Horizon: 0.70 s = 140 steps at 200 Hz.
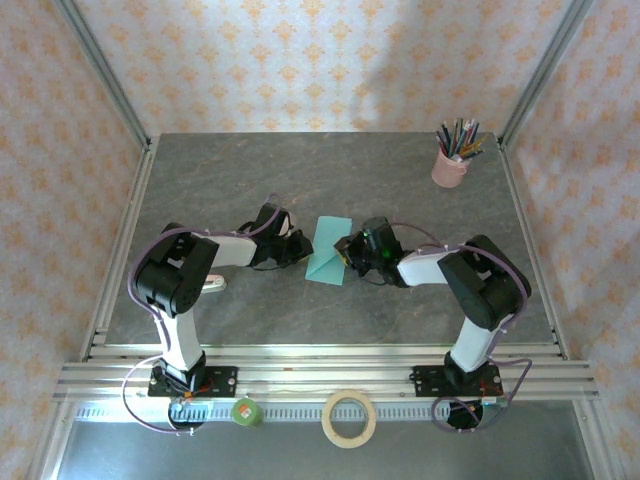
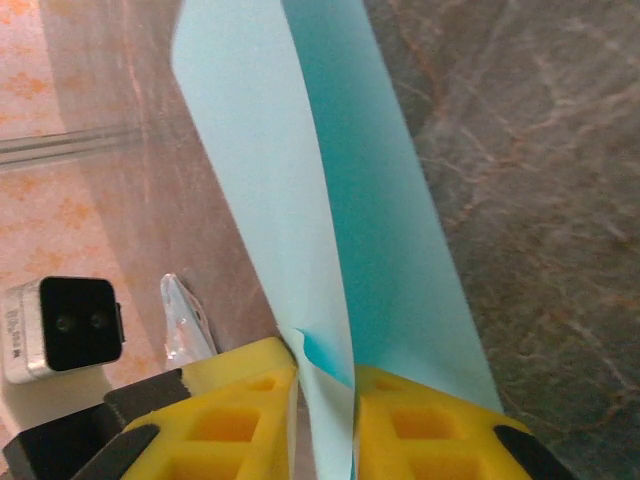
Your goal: Fold a paper plane with a square sheet of paper (pick it up from the middle)
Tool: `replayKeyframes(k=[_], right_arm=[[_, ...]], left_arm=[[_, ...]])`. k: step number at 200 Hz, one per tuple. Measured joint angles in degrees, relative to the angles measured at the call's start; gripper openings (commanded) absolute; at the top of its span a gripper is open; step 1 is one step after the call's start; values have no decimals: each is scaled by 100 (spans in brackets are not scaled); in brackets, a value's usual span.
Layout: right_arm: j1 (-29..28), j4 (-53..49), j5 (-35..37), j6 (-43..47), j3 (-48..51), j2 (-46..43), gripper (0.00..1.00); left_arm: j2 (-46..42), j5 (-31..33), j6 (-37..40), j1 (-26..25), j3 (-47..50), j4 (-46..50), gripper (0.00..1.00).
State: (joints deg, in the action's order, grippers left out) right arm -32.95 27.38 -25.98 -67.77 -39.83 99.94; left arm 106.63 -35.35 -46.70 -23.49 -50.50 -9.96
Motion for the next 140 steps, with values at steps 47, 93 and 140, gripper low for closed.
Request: replayKeyframes(k=[47,93,140], right_arm=[[-28,203,-76,7,46,70,19],[-94,205,-105,179,46,256,9],[-94,120,-22,876,35,28,2]], left_arm=[[0,-7,0,2,0,0,13],[-31,-33,-2,31,0,11,16],[-695,-74,-151,321,181,39,33]])
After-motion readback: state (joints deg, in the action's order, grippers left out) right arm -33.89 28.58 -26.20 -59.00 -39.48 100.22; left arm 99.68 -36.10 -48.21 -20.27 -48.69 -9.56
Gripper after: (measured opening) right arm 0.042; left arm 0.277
